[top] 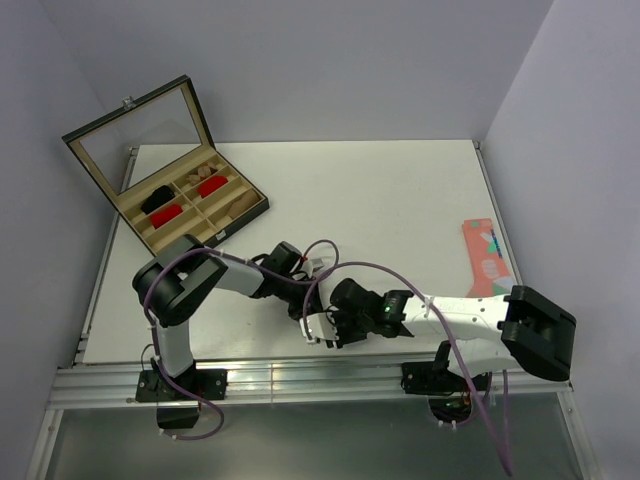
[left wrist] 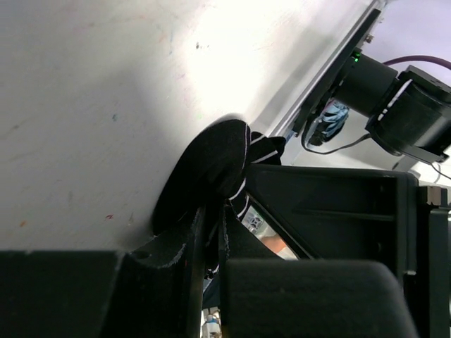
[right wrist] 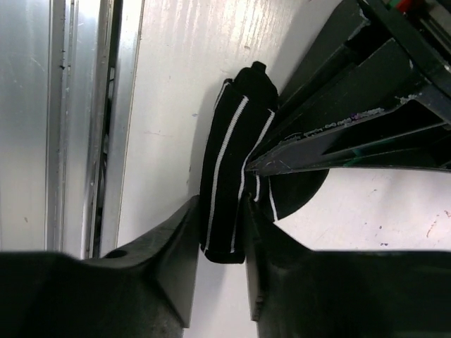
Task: Roll the socks
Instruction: Roll the sock at the center of the board.
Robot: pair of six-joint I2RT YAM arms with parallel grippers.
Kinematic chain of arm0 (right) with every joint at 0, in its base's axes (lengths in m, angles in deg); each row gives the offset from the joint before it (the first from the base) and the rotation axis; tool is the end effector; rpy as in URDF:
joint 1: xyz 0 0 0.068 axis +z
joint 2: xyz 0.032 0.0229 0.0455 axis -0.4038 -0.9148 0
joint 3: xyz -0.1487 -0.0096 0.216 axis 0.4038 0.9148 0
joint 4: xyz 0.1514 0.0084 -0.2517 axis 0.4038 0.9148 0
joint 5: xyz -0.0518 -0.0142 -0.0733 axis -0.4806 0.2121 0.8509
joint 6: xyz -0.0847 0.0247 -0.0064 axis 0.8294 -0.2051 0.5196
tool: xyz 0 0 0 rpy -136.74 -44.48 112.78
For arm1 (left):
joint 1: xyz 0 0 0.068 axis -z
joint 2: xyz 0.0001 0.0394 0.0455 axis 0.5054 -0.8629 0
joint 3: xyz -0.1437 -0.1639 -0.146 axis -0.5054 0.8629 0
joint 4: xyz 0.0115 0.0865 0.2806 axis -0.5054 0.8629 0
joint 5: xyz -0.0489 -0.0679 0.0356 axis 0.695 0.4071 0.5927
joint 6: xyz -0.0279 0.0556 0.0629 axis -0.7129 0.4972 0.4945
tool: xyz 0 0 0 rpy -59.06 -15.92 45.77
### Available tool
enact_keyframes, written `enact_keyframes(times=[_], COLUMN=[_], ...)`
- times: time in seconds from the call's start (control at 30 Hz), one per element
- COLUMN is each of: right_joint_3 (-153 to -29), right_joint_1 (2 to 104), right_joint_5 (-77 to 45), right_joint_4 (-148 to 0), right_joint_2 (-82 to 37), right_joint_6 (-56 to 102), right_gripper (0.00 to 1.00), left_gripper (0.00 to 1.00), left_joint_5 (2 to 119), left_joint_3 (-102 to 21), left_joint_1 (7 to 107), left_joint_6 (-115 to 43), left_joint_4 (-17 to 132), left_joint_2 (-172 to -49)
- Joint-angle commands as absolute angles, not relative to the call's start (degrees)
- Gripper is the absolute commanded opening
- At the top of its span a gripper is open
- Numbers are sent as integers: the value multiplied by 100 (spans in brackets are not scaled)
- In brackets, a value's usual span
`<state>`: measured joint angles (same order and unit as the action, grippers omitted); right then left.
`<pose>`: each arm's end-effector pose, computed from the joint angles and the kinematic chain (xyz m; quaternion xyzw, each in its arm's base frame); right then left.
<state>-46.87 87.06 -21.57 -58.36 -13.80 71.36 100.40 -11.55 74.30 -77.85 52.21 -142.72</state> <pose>0.1084 0.2545 0.0915 -0.7747 0.5547 0.1604 0.2577 0.2047 -0.2787 0.0238 -0.0446 -0.8816 0.4535 0.1229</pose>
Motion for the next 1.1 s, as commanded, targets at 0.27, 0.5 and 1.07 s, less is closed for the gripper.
enact_keyframes(times=[0.27,0.5,1.07], right_joint_3=[-5657,-6203,-7890], right_joint_1=[8412,7735,6777], right_joint_5=[-2910,-3684,-4793], right_joint_4=[-4806,-4014,-2142], right_joint_2=[-2196,-2671,-4577], right_joint_6=[7208,7453,8122], right_gripper=[22,21,22], left_gripper=[20,31,32], left_joint_5=[9503,8439,6365], left_joint_3=[-421,324,2479], left_joint_1=[7396,7325,7369], left_joint_6=[-8084,-8567,-8438], left_joint_4=[4228,2692,102], left_joint_2=[-14245,-13384,-11600])
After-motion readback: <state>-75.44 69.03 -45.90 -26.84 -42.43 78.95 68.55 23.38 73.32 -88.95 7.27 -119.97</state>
